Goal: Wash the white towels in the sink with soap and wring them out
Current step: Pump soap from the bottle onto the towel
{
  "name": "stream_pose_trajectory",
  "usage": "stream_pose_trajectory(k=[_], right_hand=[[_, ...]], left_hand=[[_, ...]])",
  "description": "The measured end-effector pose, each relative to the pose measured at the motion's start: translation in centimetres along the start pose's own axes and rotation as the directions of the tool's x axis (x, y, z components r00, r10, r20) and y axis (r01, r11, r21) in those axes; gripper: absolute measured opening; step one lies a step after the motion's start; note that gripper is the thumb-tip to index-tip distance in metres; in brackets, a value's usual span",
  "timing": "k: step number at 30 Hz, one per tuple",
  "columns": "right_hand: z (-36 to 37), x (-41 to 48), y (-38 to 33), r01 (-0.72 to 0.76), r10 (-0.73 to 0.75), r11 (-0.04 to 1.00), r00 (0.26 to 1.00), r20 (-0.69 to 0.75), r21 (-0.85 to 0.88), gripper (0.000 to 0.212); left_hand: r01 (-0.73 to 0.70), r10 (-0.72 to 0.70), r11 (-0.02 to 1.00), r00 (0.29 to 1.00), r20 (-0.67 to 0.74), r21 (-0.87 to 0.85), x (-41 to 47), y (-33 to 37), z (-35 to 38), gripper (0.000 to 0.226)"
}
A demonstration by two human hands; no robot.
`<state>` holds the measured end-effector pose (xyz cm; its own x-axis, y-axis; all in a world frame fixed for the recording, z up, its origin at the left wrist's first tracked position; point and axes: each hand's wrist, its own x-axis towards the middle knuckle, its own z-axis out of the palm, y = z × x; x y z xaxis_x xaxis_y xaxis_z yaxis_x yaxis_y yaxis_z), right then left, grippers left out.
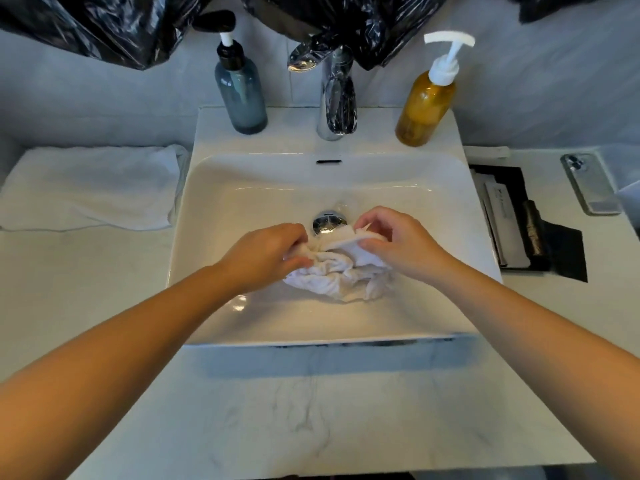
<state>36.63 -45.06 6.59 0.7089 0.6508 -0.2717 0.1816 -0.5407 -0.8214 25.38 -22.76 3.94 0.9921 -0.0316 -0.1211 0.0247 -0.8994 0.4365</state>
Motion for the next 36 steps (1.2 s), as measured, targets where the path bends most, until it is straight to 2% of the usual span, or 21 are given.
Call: stream_pose_trajectory(k=[4,7,10,12,14,15,16,18,19,21,22,25,28,31,36], right_hand=[[-2.6,-1.7,-1.9,-0.002,0.008,0.984,0.999,-0.038,0.176,0.023],[-4.1,-2.2,-3.8,-0.011,0.032,0.952,0.998,-0.063,0.306,0.022],[-5.2,-2.6,-5.8,-0.029,0.05,0.904,0.998,-0.039,0.426,0.023],[-6.1,-2.9,-6.9,-0.031,0.068,0.839,0.997,-0.048,0.543,0.024],[-6.4,-2.9,-7.2,-0.037,0.101,0.811,0.992,-0.078,0.583,0.024],[-6.0,-2.8,-6.8,-0.056,0.128,0.835,0.987,-0.096,0.547,0.023],[-5.2,-2.6,-6.0,-0.086,0.154,0.875,0.982,-0.107,0.476,0.023],[-2.7,-2.1,-3.0,-0.179,0.199,0.955,0.978,-0.061,0.237,0.023],[-1.3,-1.9,-1.4,-0.223,0.224,0.973,0.974,-0.016,0.059,0.02],[1.2,-1.9,1.0,-0.228,0.241,0.924,0.971,0.003,-0.306,0.018],[2.2,-1.8,1.7,-0.186,0.197,0.888,0.98,-0.017,-0.42,0.027],[5.5,-1.2,1.8,0.017,0.027,0.838,0.997,0.073,-0.545,0.053],[8.5,0.9,2.4,0.082,-0.009,0.733,0.994,0.111,-0.675,0.063],[9.6,3.0,3.5,0.05,-0.059,0.672,0.998,0.015,-0.739,0.061],[9.8,4.9,4.1,0.055,-0.125,0.726,0.991,-0.052,-0.685,0.049]], left_hand=[[0.0,-0.012,0.969,0.999,-0.047,-0.249,-1.2,1.3,-3.7,0.008],[0.017,-0.027,0.914,0.999,-0.017,-0.405,-1.5,2.5,-7.0,0.011],[0.058,-0.052,0.818,0.998,0.028,-0.573,-1.6,3.2,-9.5,0.015],[0.105,-0.083,0.708,0.994,0.065,-0.698,-1.8,3.3,-10.7,0.024],[0.155,-0.114,0.616,0.988,0.108,-0.772,-1.9,3.2,-10.9,0.029],[0.18,-0.136,0.637,0.983,0.121,-0.749,-1.8,3.0,-10.3,0.026],[0.214,-0.172,0.708,0.977,0.129,-0.673,-1.6,2.6,-9.2,0.02],[0.314,-0.272,0.857,0.949,0.159,-0.409,-1.2,1.2,-5.9,0.013],[0.371,-0.335,0.895,0.925,0.176,-0.249,-1.2,0.6,-4.1,0.013],[0.433,-0.437,0.899,0.894,0.102,0.06,-1.4,0.0,-1.3,0.026],[0.43,-0.439,0.894,0.897,0.053,0.126,-1.6,0.1,-0.2,0.032],[0.334,-0.336,0.941,0.939,0.068,0.049,-1.9,1.5,3.2,0.053],[0.279,-0.302,0.93,0.951,0.065,0.241,-0.8,1.6,6.1,0.066],[0.296,-0.319,0.884,0.948,0.003,0.362,0.7,0.7,7.1,0.065],[0.245,-0.24,0.906,0.969,-0.057,0.346,2.9,-0.6,7.1,0.069]])
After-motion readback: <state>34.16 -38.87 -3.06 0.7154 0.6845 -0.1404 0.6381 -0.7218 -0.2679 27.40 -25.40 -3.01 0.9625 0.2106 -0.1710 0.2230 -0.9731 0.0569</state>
